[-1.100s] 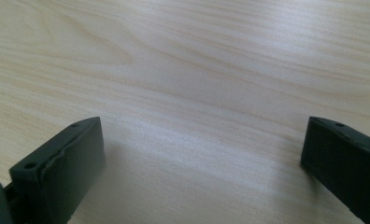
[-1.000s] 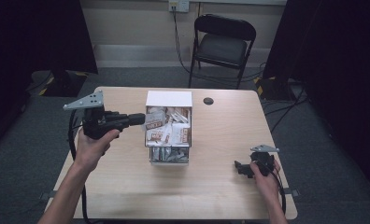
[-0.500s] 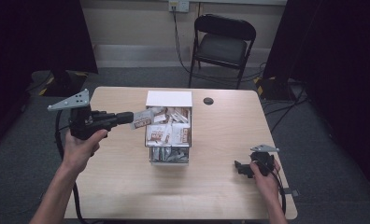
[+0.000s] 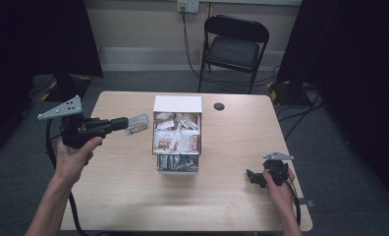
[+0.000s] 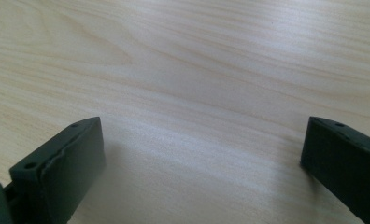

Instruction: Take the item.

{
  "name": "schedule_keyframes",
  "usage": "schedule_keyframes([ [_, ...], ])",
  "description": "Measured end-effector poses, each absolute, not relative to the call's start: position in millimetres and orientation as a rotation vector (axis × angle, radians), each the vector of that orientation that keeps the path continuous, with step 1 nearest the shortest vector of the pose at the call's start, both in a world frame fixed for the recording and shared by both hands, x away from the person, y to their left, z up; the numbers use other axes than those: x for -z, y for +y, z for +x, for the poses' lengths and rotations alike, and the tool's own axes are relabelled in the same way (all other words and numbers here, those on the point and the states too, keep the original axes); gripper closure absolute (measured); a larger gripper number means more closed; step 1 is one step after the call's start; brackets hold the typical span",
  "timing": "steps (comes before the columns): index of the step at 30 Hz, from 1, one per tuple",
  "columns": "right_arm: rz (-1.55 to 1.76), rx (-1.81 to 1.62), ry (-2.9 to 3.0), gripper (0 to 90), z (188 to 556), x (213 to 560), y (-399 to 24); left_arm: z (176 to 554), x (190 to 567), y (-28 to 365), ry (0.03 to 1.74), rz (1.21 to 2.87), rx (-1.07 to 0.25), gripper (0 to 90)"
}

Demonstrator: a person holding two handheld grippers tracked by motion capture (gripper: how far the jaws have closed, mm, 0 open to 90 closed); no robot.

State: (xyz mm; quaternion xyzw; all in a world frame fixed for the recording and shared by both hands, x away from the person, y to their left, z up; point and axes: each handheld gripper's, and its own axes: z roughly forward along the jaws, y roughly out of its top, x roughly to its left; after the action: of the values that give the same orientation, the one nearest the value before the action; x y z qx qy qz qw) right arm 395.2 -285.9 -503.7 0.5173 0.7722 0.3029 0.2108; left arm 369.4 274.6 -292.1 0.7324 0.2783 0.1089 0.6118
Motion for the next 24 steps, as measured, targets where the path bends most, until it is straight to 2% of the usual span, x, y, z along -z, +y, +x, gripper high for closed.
schedule_keyframes([
  [16, 1.438, -0.842, 2.146, 0.0, 395, 504, -286, 378, 319, 287, 0.698, 1.75, -0.319, 89.9],
  [24, 1.438, -0.842, 2.146, 0.0, 395, 504, -286, 388, 340, 286, 0.748, 1.771, -0.289, 89.9],
])
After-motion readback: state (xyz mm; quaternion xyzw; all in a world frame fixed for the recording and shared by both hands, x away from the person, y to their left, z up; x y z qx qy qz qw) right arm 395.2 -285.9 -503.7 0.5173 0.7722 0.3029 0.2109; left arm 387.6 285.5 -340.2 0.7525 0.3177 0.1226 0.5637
